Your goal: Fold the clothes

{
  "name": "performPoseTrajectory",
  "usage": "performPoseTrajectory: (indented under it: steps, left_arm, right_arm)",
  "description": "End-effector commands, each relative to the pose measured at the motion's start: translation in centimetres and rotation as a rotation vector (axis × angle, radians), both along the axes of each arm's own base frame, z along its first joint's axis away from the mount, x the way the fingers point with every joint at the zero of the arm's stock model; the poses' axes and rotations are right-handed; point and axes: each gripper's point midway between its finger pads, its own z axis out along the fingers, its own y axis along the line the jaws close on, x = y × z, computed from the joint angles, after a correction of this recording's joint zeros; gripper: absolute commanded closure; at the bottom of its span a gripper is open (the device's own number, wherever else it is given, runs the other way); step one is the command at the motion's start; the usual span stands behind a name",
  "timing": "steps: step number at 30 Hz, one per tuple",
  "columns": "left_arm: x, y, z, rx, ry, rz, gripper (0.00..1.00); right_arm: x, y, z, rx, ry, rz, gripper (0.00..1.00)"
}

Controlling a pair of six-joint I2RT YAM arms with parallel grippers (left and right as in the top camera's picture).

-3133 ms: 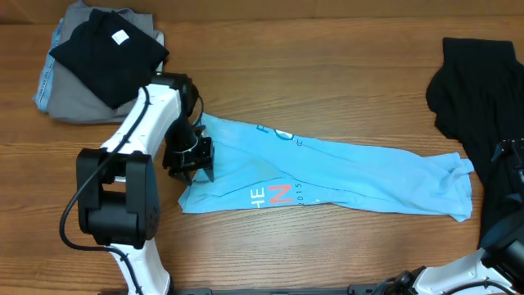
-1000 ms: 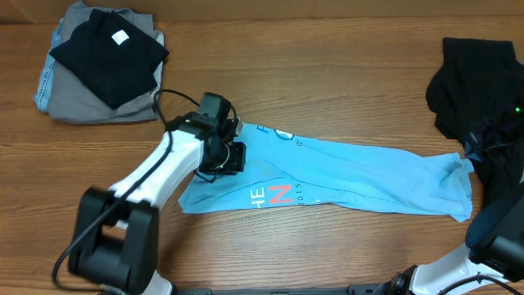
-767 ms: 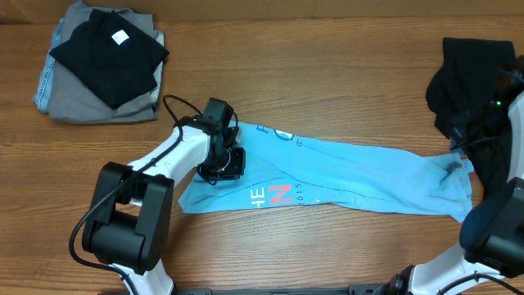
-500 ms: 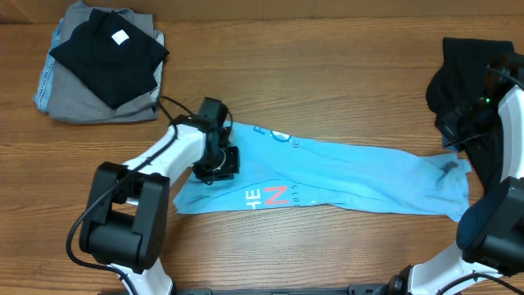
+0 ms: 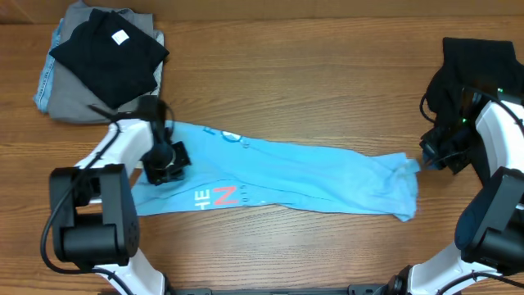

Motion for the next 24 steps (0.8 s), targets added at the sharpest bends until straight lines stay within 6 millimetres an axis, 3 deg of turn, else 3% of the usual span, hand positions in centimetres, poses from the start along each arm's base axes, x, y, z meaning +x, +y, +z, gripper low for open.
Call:
performPoseTrajectory:
  steps: [1,8,15,19,24]
  left_arm:
    - [-1.4,5.1,-1.4,0.168,0.063,0.079,0.96]
    - [-1.0,8.0,0.1,0.191,0.067,0.175,0.96]
    - [1.1,8.2,3.0,0.184,0.025,0.182,0.95]
    - [2.7,7.8,4.8,0.177,-0.020,0.171,0.90]
    - [4.2,6.8,5.9,0.144,-0.069,0.157,0.89]
  right_arm:
    - [0.0,0.3,-0.1,0.002,-0.009,0.001,0.89]
    - [0.5,0.1,-0.1,-0.004,-0.033,0.032,0.74]
    - [0.5,0.6,-0.1,0.031,-0.040,0.080,0.57]
    - [1.1,4.0,0.6,0.225,-0.128,0.251,0.56]
    - [0.2,5.7,1.0,0.281,-0.101,0.311,0.61]
